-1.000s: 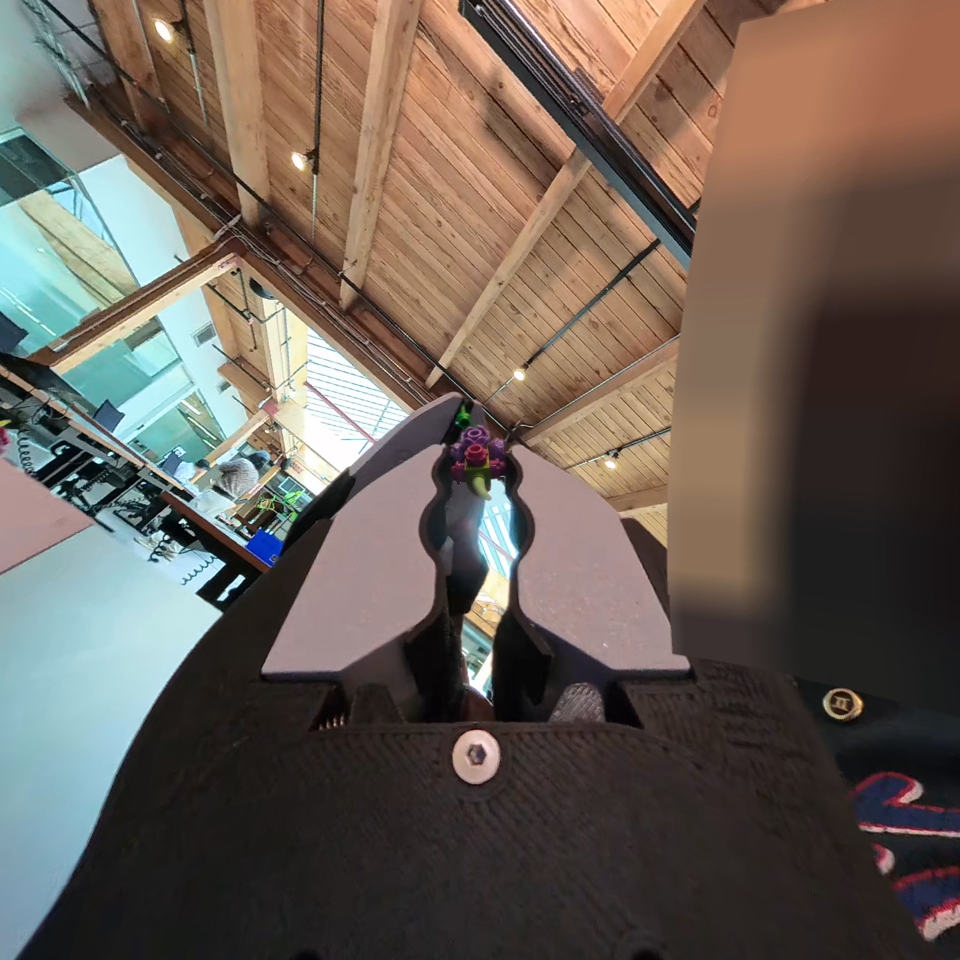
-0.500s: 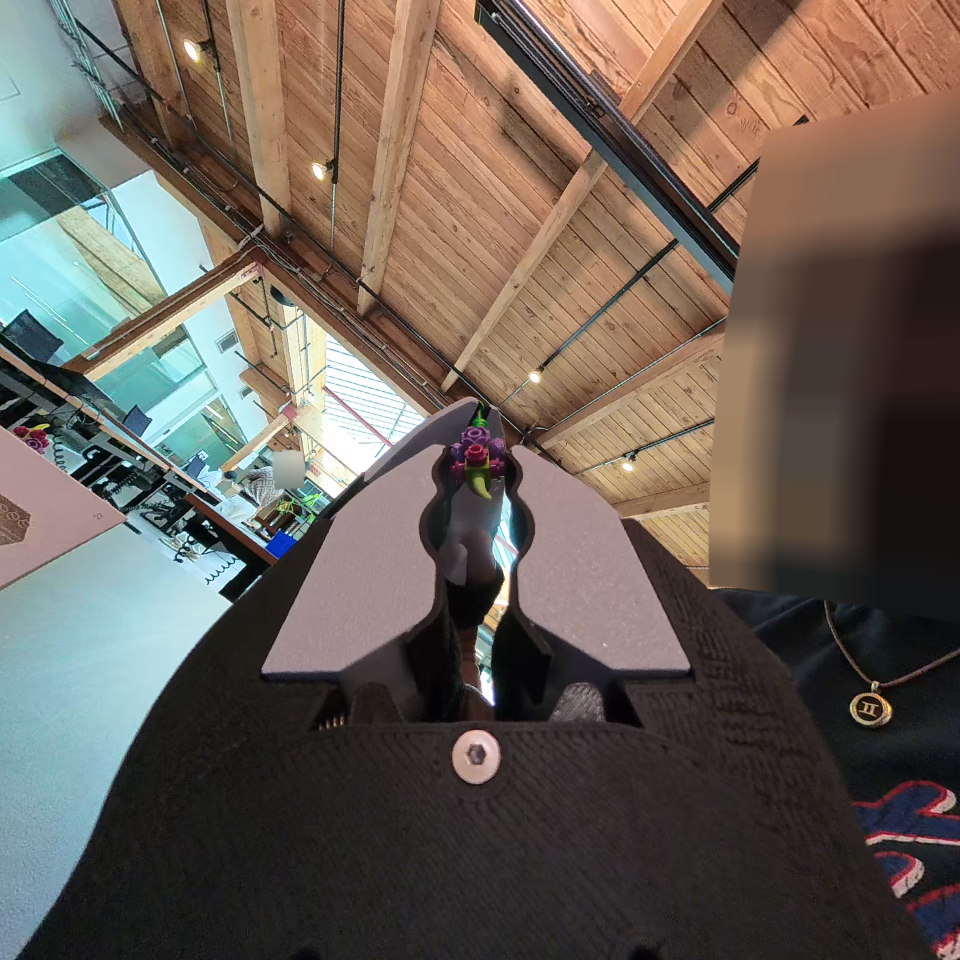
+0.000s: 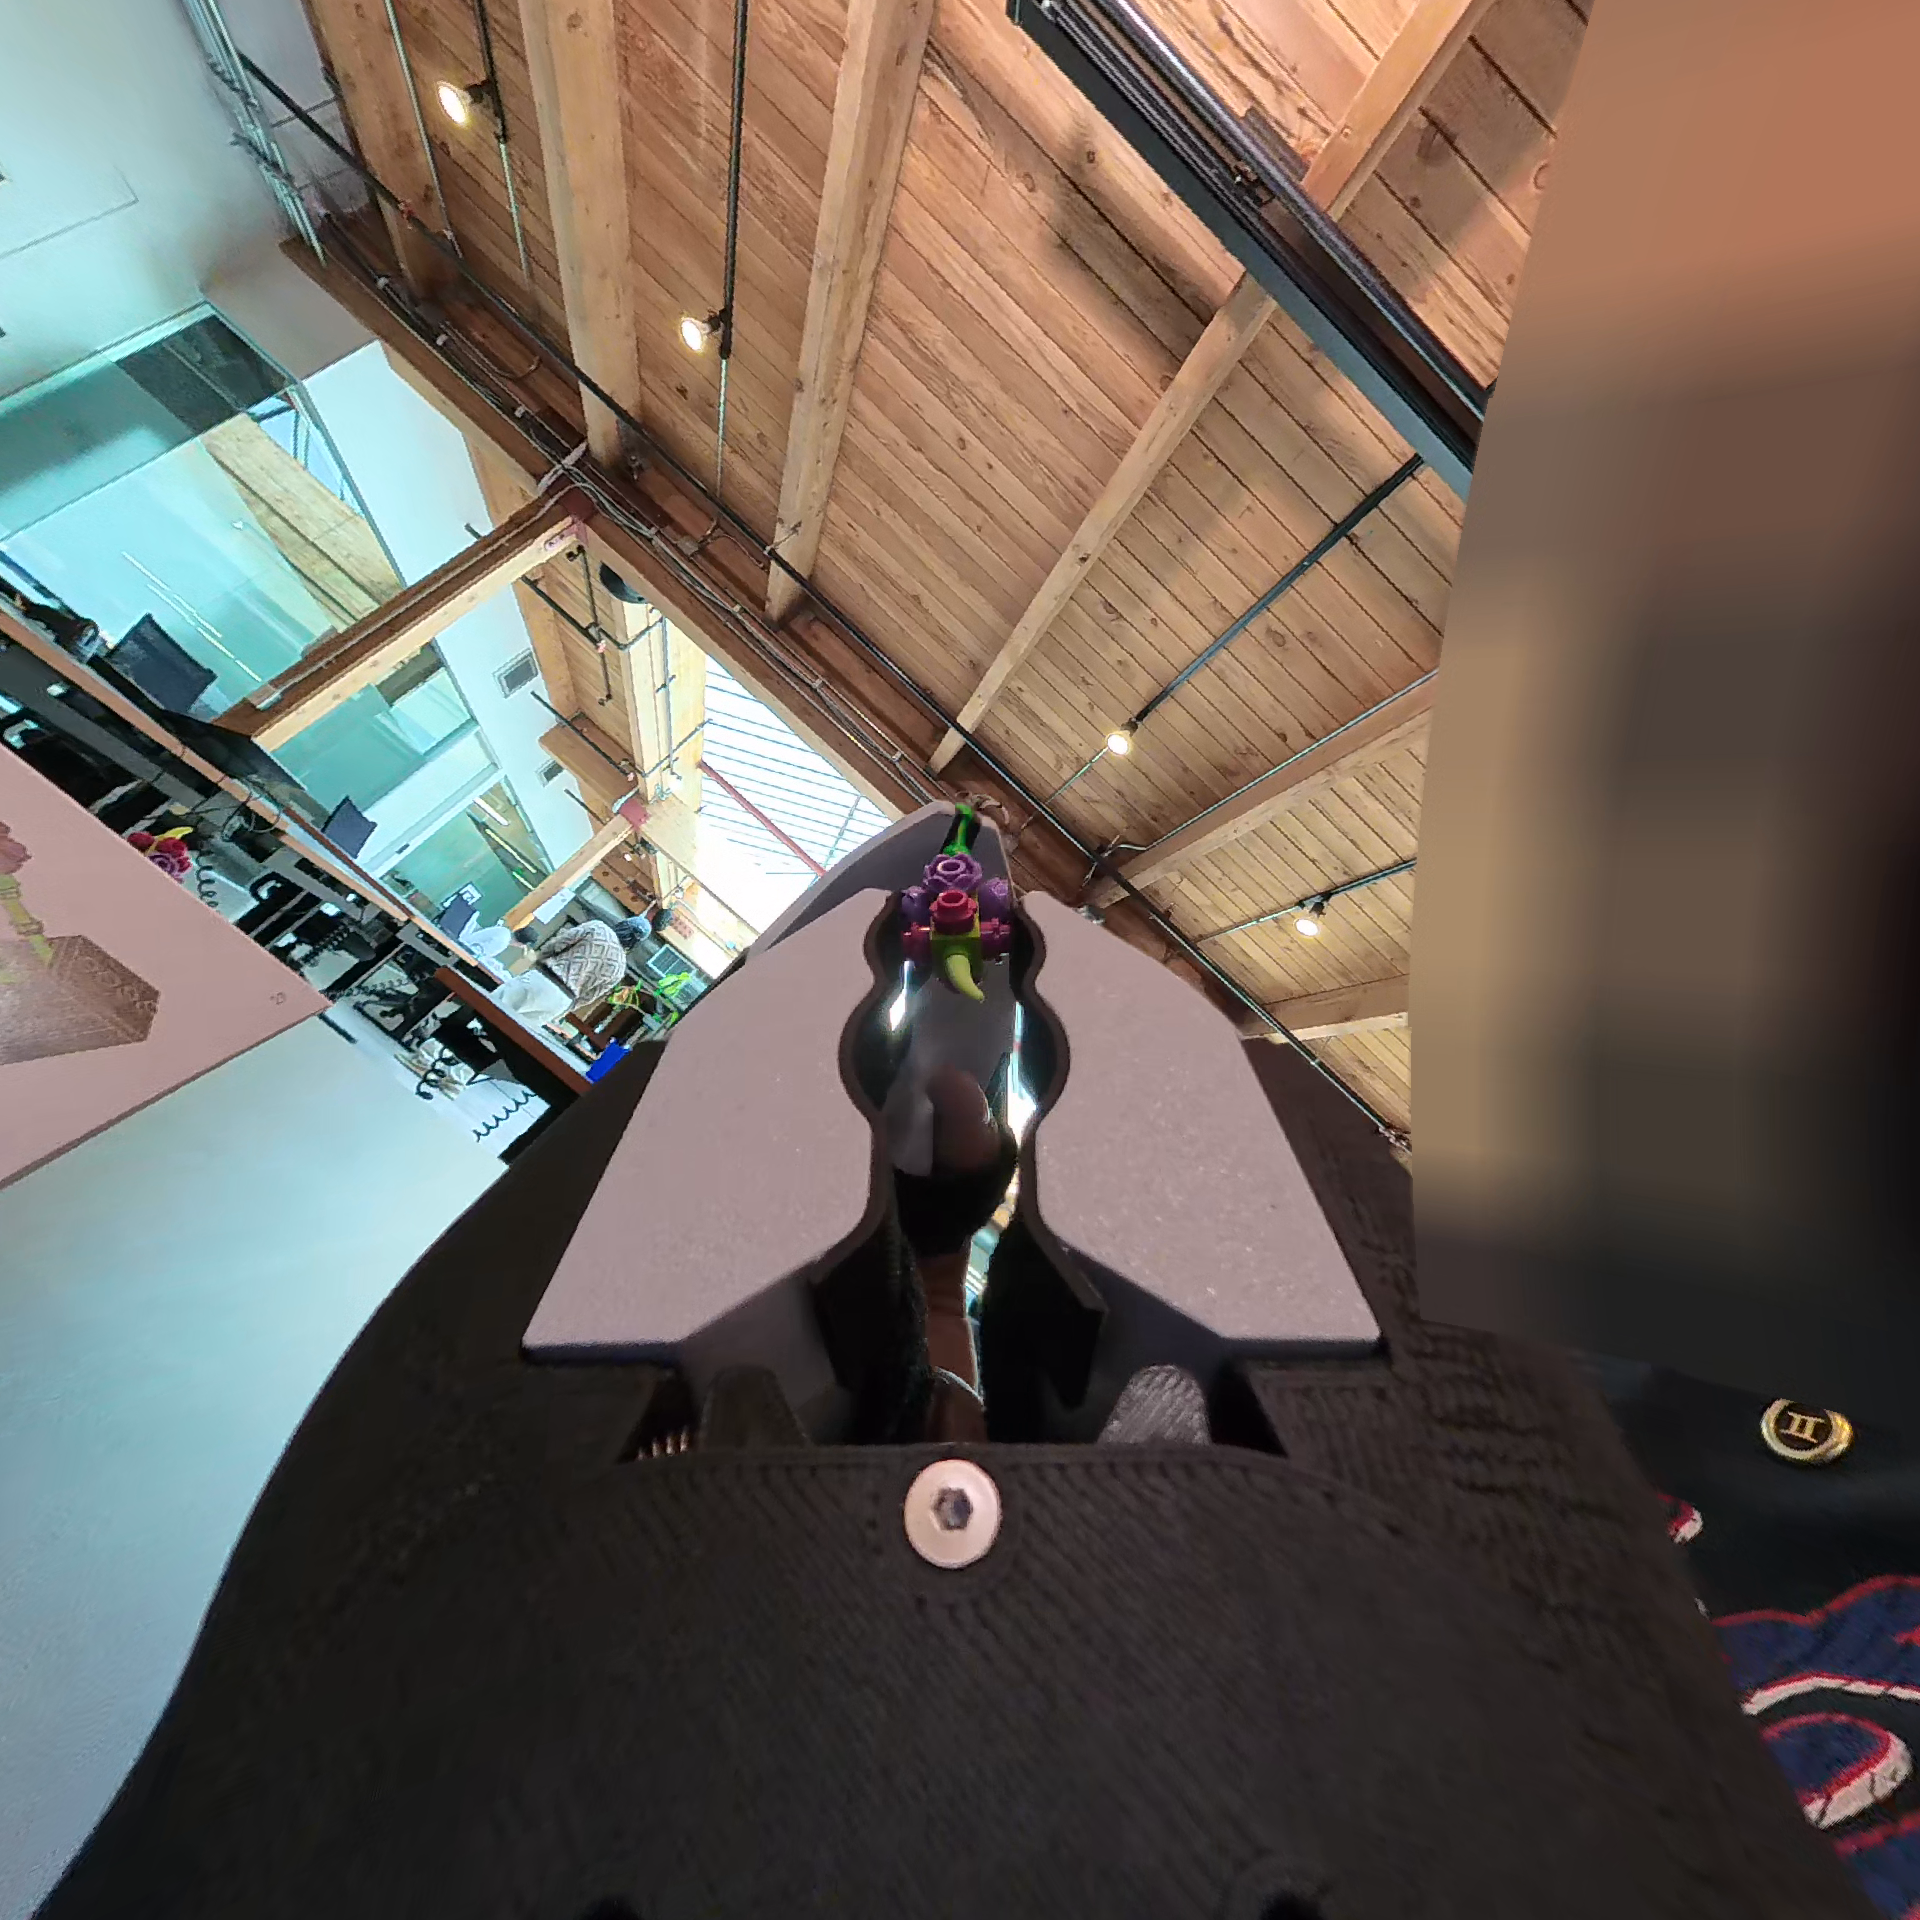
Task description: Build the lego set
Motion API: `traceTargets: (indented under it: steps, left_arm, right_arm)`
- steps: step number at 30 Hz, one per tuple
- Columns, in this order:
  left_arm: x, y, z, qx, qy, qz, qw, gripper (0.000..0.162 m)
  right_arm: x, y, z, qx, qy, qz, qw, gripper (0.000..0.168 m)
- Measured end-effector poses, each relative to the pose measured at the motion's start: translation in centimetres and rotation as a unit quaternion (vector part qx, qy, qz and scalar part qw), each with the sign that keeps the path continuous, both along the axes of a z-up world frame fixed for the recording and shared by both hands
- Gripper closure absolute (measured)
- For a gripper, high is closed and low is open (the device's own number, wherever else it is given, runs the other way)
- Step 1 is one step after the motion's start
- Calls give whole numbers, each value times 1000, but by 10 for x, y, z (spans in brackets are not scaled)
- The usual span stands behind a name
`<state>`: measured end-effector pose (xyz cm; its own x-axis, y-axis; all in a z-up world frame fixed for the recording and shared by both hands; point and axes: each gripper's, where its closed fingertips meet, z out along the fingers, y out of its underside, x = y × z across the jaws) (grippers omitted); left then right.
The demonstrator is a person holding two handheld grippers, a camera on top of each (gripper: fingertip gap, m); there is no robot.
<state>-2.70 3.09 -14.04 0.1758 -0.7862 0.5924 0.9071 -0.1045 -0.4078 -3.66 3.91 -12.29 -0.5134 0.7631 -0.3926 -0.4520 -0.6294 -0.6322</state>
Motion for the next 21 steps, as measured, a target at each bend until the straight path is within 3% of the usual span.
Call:
traceTargets:
  steps: [21]
  left_arm:
    - [1, 1, -4, -9, 17, 11, 1000, 143]
  right_arm:
    - [1, -1, -6, 7, -14, -12, 1000, 165]
